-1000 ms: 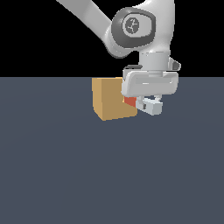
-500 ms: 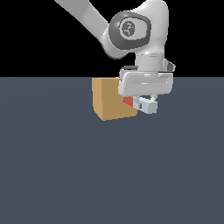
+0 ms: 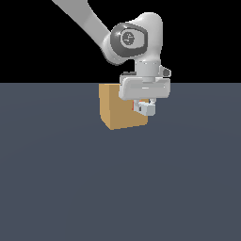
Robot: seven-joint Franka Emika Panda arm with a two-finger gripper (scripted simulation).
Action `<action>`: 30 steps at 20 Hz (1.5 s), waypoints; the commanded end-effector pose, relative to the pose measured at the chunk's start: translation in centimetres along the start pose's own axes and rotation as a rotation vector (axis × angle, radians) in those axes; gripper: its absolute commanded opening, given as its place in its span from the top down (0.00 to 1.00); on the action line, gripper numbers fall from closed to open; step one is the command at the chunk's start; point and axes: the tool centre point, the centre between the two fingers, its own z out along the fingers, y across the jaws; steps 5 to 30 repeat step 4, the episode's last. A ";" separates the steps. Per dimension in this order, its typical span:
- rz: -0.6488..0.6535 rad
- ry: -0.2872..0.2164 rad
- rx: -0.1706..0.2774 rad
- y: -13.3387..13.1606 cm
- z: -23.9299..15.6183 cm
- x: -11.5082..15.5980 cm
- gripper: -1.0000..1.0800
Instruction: Insert the peg into the horizontal hole in a box.
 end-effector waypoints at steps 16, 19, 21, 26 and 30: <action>0.002 -0.001 -0.003 0.2 -0.2 1.4 1.00; 0.002 -0.001 -0.003 0.2 -0.2 1.4 1.00; 0.002 -0.001 -0.003 0.2 -0.2 1.4 1.00; 0.002 -0.001 -0.003 0.2 -0.2 1.4 1.00; 0.002 -0.001 -0.003 0.2 -0.2 1.4 1.00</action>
